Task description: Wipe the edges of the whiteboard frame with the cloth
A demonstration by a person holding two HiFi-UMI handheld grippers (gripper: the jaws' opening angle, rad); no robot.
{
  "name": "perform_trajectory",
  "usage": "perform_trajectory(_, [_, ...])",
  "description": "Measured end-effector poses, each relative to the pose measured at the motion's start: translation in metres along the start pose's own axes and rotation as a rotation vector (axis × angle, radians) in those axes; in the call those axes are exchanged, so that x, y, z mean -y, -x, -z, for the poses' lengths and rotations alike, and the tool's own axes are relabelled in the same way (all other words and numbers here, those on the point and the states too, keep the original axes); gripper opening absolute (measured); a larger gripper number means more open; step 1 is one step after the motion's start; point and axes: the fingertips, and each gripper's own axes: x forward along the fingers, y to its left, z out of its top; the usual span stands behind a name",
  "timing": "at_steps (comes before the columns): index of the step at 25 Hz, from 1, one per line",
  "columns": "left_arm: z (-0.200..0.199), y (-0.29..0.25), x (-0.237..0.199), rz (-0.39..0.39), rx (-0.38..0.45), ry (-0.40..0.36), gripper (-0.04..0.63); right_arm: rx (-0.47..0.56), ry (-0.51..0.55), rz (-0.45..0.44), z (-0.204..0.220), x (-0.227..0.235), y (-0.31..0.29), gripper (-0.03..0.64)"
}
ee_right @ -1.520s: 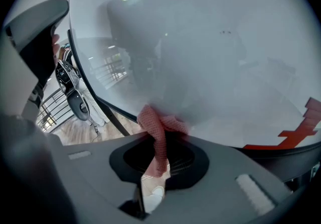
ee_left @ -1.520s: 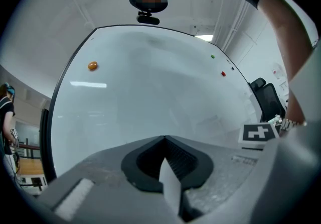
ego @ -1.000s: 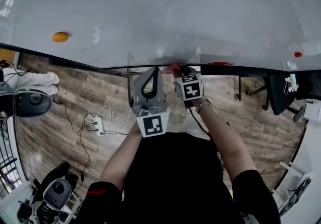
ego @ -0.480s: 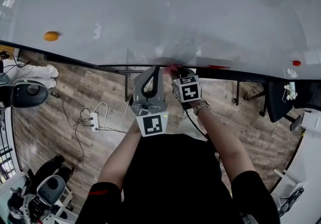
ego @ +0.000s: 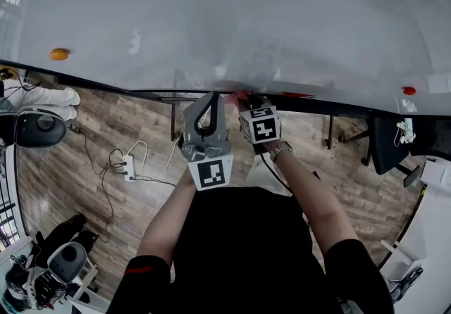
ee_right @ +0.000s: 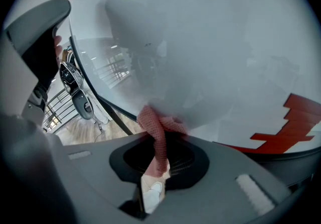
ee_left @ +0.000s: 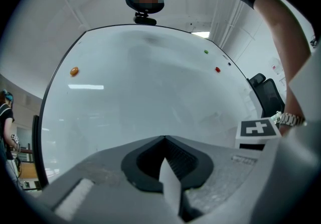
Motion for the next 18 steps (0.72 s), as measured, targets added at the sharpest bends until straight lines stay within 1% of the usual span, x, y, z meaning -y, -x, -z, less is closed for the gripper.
perform_trajectory(18, [-0.021, -0.014, 0.046, 0.025, 0.015, 0.006, -0.003, 0.007, -0.001, 0.003, 0.011, 0.036, 0.027, 0.055])
